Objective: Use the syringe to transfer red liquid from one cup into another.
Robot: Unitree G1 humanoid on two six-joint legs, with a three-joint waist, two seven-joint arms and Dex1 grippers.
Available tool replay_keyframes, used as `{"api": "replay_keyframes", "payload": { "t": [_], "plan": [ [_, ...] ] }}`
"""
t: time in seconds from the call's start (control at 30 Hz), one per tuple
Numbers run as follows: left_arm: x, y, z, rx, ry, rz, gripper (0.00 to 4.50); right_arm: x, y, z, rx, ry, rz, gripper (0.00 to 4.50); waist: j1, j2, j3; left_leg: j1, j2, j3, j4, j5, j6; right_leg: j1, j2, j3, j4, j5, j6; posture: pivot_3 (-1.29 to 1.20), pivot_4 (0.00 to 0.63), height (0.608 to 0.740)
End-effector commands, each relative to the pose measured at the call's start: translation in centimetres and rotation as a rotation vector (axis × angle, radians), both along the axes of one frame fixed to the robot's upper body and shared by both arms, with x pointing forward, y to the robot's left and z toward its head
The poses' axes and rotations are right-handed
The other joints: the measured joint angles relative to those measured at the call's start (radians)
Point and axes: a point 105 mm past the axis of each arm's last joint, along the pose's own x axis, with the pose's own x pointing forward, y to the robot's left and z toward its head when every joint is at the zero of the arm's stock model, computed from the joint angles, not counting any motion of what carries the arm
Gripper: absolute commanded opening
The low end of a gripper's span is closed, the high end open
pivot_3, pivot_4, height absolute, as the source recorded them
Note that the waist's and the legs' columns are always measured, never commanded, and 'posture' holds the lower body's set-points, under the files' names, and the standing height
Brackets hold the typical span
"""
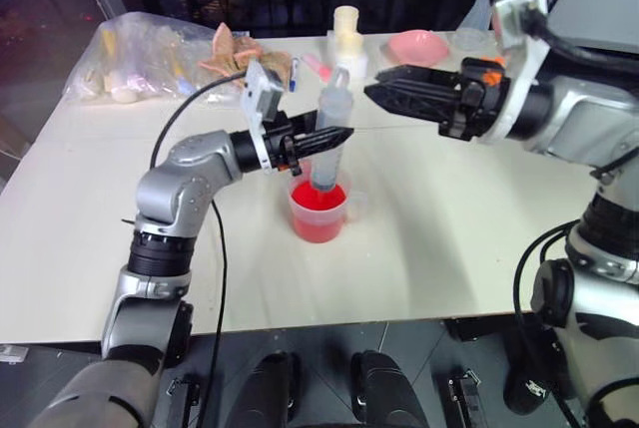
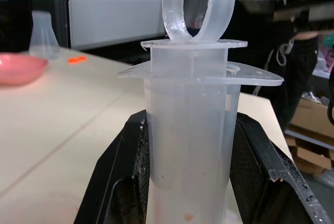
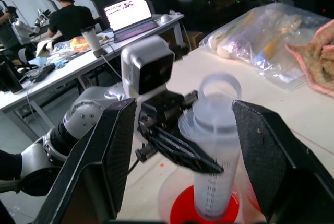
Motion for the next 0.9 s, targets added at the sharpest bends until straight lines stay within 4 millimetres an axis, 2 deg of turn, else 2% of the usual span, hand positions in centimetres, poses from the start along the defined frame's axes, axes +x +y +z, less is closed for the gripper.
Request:
{"api": "replay_keyframes", "payload": {
  "t": [0.03,0.33,0.77,0.9],
  "plan": [
    [-0.9,-0.1,0.8,-0.002,-0.069,-0.013,1.52,-0.6,0.8,0.9,0.02,-0.029,0.021,3.04,0.0,0.0,0.0,0.0,0.0,0.0,0.0,0.0,0.0,0.0,0.0,0.0,0.0,0.0,0.0,0.0,0.15,0.74],
    [-1.3,-0.2,0.6,-0.001,-0.057,-0.008,1.52,-0.2,1.7,-0.3,0.003,0.023,0.023,3.04,-0.001,0.0,0.0,0.0,0.0,0.0,0.0,0.0,0.001,0.0,0.0,0.0,0.0,0.0,0.0,0.0,0.15,0.74],
    [-1.6,-0.4,0.7,0.001,-0.054,-0.004,1.52,-0.6,3.7,-0.9,0.005,0.048,0.079,3.04,-0.018,0.0,0.0,0.0,0.0,0.0,0.0,0.0,0.001,0.0,0.0,0.0,0.0,0.0,0.0,0.0,0.15,0.74],
    [-1.8,-0.5,0.8,-0.003,-0.053,-0.015,1.52,-0.2,4.4,-1.1,0.008,0.052,0.07,3.04,-0.018,0.0,0.0,0.0,0.0,0.0,0.0,-0.001,0.001,0.0,0.001,0.0,0.0,0.0,0.0,0.0,0.15,0.74]
  ]
}}
